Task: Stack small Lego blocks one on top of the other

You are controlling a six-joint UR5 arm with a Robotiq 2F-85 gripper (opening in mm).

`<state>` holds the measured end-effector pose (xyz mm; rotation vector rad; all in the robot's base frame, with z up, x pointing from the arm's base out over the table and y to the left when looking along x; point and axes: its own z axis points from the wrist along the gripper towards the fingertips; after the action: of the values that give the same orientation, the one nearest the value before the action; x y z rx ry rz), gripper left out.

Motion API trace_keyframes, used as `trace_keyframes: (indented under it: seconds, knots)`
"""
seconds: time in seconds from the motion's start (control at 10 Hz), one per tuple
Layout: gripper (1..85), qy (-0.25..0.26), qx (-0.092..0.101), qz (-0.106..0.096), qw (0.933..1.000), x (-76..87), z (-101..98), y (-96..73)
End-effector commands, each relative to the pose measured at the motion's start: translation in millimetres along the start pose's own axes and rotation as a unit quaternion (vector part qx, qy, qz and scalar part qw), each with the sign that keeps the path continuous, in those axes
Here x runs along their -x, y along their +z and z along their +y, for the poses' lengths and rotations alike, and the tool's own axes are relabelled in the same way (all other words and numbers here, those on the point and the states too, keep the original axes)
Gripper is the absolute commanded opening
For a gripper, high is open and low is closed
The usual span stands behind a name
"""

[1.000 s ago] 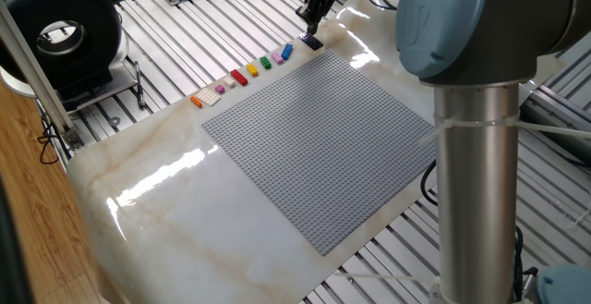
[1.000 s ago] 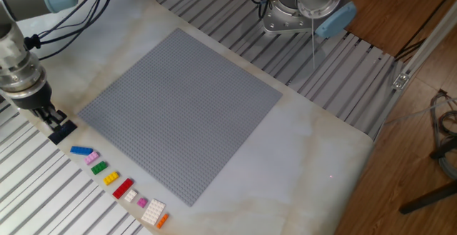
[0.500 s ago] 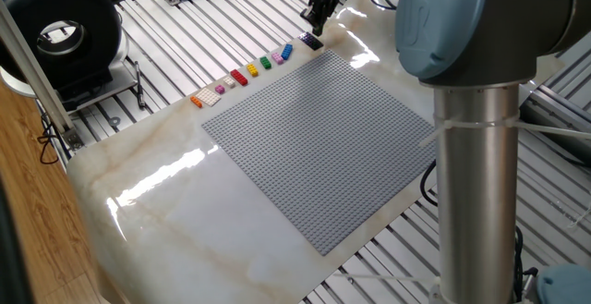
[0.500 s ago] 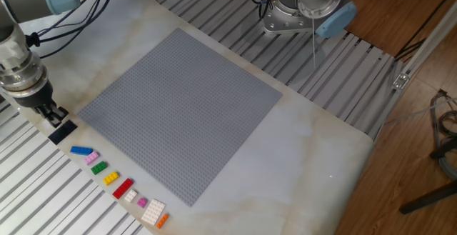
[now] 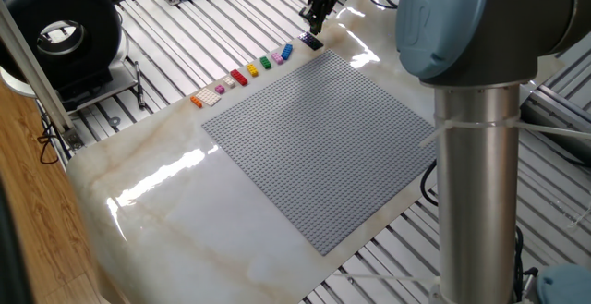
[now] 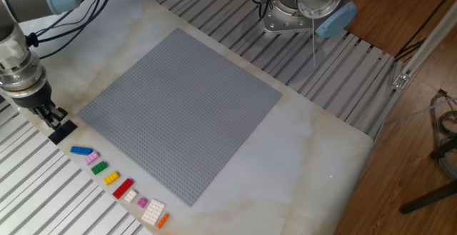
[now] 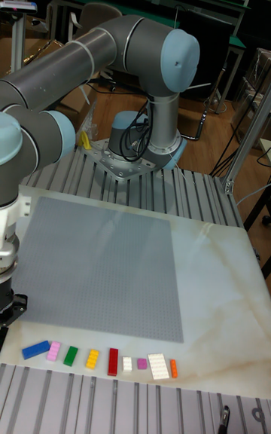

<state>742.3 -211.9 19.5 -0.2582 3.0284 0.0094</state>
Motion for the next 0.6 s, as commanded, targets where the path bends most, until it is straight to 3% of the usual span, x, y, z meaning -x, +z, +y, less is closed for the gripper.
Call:
trace_keyframes:
  seconds: [0.0, 0.5]
  knots:
    - [85.0, -0.001, 0.004, -0.008, 1.0000, 3.8, 0.7, -2.1]
    - [85.0, 0.020, 0.022, -0.011, 0.9995, 5.6, 12.8, 1.9]
